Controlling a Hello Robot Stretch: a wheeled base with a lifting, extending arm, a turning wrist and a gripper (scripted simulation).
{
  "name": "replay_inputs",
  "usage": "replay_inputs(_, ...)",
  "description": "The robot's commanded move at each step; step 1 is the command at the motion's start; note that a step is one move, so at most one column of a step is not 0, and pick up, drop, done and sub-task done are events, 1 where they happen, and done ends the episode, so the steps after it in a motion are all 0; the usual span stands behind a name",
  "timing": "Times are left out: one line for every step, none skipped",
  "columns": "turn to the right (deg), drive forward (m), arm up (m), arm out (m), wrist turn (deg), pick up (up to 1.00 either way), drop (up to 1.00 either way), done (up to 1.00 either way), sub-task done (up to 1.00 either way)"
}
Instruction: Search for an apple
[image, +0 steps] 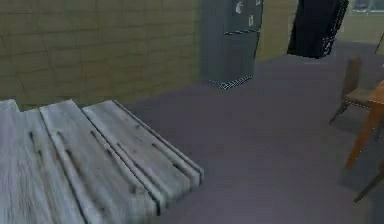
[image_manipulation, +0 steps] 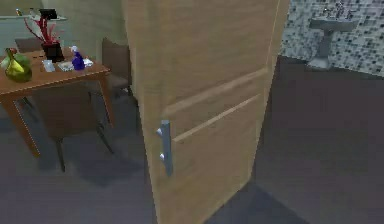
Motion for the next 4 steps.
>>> replay_inputs(45.0, 0.0, 0.0, 0.0, 0.0, 0.0, 0.0, 0.0, 0.0)
replay_inputs(0.0, 0.3, 0.0, 0.0, 0.0, 0.0, 0.0, 0.0, 0.0)
replay_inputs(-18.0, 0.0, 0.0, 0.0, 0.0, 0.0, 0.0, 0.0, 0.0)
replay_inputs(0.0, 1.0, 0.0, 0.0, 0.0, 0.0, 0.0, 0.0, 0.0)
